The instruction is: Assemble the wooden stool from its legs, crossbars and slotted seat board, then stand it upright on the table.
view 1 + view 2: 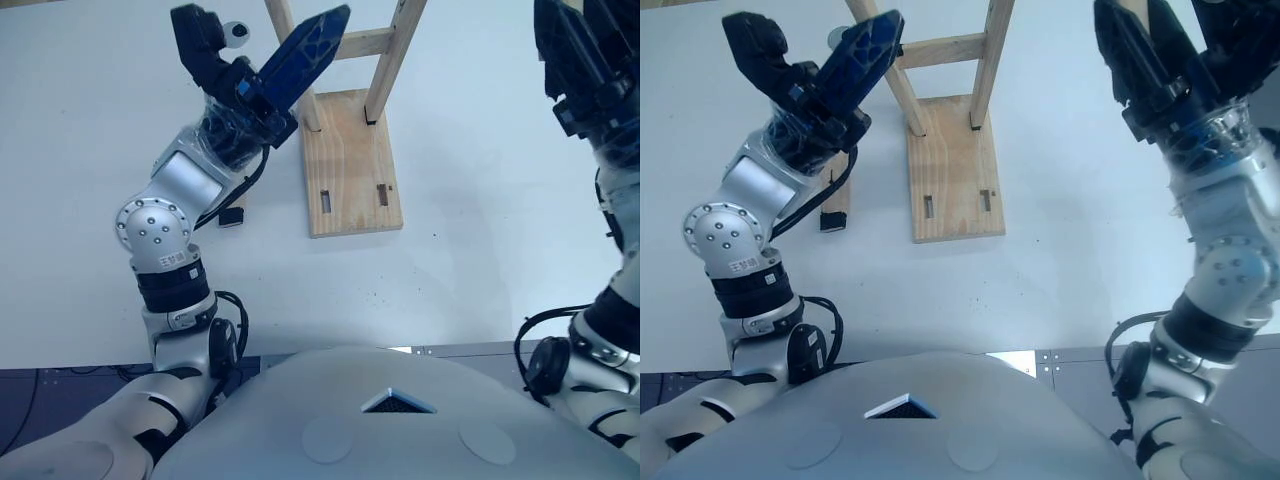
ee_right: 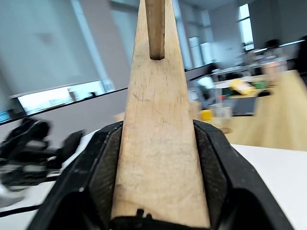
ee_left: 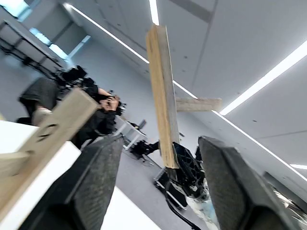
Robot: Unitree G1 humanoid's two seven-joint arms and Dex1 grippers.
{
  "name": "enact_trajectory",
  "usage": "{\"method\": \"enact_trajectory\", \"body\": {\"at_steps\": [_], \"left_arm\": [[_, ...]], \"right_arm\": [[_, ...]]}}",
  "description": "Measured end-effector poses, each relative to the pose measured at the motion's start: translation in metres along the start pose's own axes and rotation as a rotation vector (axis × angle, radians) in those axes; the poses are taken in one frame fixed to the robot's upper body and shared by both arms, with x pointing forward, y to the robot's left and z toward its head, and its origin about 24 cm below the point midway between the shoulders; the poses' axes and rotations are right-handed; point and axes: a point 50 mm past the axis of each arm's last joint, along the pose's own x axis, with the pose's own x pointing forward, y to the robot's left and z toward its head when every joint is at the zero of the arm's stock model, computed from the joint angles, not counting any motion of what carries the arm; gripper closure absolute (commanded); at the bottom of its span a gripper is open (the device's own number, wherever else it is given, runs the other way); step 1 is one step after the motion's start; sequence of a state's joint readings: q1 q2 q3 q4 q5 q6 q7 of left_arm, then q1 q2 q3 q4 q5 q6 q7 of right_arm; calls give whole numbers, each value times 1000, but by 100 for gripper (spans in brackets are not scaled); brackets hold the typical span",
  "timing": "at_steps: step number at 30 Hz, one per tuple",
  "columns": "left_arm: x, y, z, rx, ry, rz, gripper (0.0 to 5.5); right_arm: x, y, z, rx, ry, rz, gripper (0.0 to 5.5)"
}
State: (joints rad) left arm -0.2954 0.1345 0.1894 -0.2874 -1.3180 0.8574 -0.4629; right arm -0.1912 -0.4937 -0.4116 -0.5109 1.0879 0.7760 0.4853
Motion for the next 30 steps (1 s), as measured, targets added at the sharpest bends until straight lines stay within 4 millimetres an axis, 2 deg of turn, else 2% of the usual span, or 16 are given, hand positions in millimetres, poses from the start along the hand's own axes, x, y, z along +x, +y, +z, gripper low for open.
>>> {"method": "enact_trajectory", "body": {"at_steps": [4, 6, 17, 28, 30], "left_arm": [[24, -14, -4, -51, 42, -158, 164], [33, -16, -5, -63, 61, -205, 161], [42, -8, -3, -54, 19, -198, 161], [41, -12, 0, -76, -11, -242, 334], [41, -12, 1, -72, -13, -245, 338]], "right_arm": [[11, 16, 1, 96, 53, 189, 347], [12, 20, -2, 150, 103, 250, 347], [13, 26, -7, 219, 178, 338, 347], [13, 31, -10, 237, 220, 361, 347], [13, 32, -10, 253, 215, 363, 347]]}}
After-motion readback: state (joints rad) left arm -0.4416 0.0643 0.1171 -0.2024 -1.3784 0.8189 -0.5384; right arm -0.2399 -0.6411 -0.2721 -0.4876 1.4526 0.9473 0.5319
